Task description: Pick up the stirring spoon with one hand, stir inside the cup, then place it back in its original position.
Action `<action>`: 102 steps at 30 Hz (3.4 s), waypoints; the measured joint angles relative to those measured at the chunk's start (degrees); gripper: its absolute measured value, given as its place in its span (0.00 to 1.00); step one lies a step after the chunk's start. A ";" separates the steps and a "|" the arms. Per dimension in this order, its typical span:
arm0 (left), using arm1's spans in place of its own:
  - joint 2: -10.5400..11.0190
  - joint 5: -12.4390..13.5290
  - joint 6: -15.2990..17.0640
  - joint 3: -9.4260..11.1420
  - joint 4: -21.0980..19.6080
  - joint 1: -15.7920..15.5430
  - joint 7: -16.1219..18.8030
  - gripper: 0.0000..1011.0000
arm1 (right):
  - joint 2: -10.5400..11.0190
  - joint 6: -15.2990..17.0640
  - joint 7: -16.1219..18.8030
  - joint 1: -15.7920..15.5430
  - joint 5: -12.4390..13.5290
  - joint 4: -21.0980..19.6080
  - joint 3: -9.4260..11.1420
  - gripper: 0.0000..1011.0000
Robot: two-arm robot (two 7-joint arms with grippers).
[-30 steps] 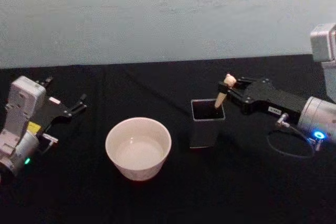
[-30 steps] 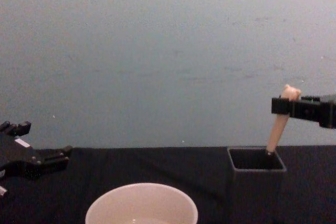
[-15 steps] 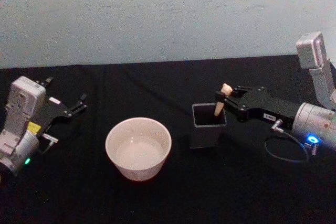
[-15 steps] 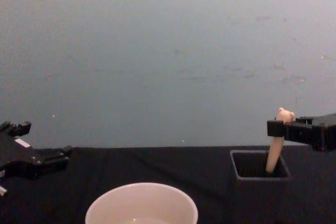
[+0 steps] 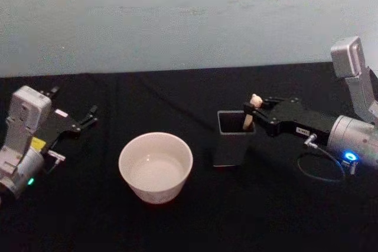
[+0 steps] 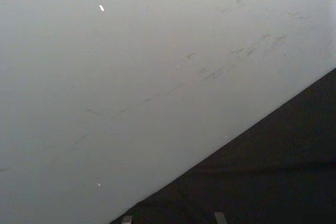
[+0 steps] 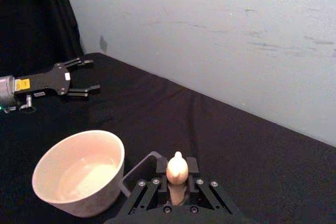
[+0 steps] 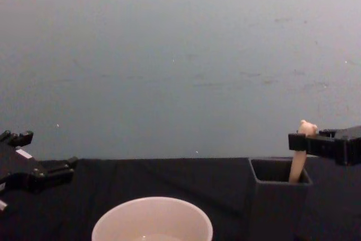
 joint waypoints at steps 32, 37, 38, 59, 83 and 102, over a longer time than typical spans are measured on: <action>0.00 0.00 0.00 0.00 0.00 0.00 0.00 0.99 | 0.09 -0.14 0.20 -0.02 0.10 -0.08 -0.02 0.20; 0.00 0.00 0.00 0.00 0.00 0.00 0.00 0.99 | 0.09 -0.14 0.20 -0.02 0.12 -0.08 -0.02 0.25; 0.00 0.00 0.00 0.00 0.00 0.00 0.00 0.99 | 0.09 -0.14 0.20 -0.02 0.13 -0.08 -0.02 0.27; 0.00 0.00 0.00 0.00 0.00 0.00 0.00 0.99 | 0.09 -0.14 0.20 -0.02 0.13 -0.07 -0.02 0.91; 0.00 0.00 0.00 0.00 0.00 0.00 0.00 0.99 | -9.23 -18.40 -24.58 -7.40 -15.22 -2.25 7.44 0.99; 0.00 0.00 0.00 0.00 0.00 0.00 0.00 0.99 | -12.13 -15.06 -32.55 -9.97 -27.62 7.94 7.00 0.99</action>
